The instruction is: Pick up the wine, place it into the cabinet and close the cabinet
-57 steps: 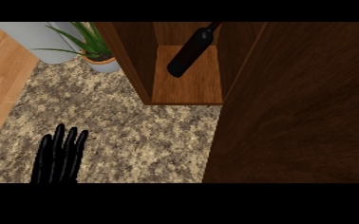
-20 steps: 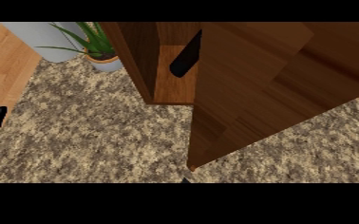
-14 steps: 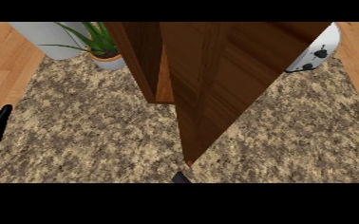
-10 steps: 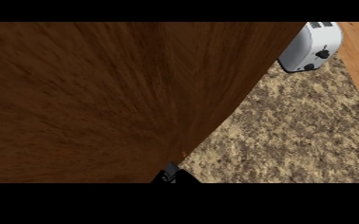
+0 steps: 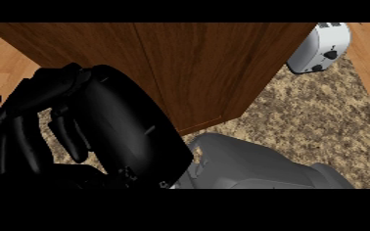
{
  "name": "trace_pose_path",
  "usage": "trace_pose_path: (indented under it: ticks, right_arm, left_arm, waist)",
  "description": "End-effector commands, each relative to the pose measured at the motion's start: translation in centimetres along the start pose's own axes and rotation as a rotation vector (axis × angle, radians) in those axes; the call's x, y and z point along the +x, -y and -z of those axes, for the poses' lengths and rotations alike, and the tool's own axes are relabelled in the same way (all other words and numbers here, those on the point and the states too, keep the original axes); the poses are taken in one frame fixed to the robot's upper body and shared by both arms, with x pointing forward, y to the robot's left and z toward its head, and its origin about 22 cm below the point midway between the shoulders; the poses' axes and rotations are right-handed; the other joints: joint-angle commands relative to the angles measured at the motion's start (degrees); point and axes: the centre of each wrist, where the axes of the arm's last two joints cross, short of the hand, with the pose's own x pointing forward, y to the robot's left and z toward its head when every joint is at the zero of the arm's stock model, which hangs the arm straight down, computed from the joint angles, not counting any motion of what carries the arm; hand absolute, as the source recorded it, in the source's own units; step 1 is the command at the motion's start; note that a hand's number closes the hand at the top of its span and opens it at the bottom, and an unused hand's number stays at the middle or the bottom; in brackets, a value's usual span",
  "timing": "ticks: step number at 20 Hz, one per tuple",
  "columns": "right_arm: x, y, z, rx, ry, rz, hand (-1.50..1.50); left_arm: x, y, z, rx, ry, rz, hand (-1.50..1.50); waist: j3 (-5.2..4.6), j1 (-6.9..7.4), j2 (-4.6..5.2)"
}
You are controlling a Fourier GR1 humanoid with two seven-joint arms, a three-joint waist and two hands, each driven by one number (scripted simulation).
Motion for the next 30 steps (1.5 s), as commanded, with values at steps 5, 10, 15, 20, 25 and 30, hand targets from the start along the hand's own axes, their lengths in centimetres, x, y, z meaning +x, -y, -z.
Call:
trace_pose_path:
  ticks: [5, 10, 15, 20, 25, 30]
  right_arm:
    - [-0.7, 5.0, 6.7, -0.097, -0.005, -0.128, 1.50]
    - [-4.1, 7.3, 8.4, -0.117, -0.048, -0.105, 1.50]
    - [-4.9, 9.1, 9.1, -0.123, -0.059, -0.132, 1.50]
    - [-6.5, 12.6, 9.3, -0.163, -0.058, -0.150, 1.50]
    - [-7.4, 14.1, 8.6, -0.205, -0.055, -0.260, 1.50]
    - [-7.6, 13.1, 9.0, -0.198, -0.041, -0.262, 1.50]
  left_arm:
    - [1.1, -0.1, 0.7, 0.005, 0.011, 0.011, -1.50]
    - [-0.4, 0.6, 0.1, 0.003, 0.004, 0.019, -1.50]
    - [-1.2, 0.5, 0.5, 0.009, -0.006, 0.009, -1.50]
    - [0.1, -0.2, 1.2, -0.016, 0.003, 0.000, -1.50]
    - [0.2, 0.4, 1.4, 0.004, 0.000, 0.000, -1.50]
    - [-0.1, 0.5, 2.0, 0.015, 0.005, 0.015, -1.50]
  waist:
    - [0.08, -0.35, -0.03]
    - [0.08, -0.65, 0.00]
    - [0.08, -0.97, 0.00]
    - [0.03, 0.03, 0.47]
    - [0.05, -0.34, 0.41]
    - [0.03, -0.33, 0.39]
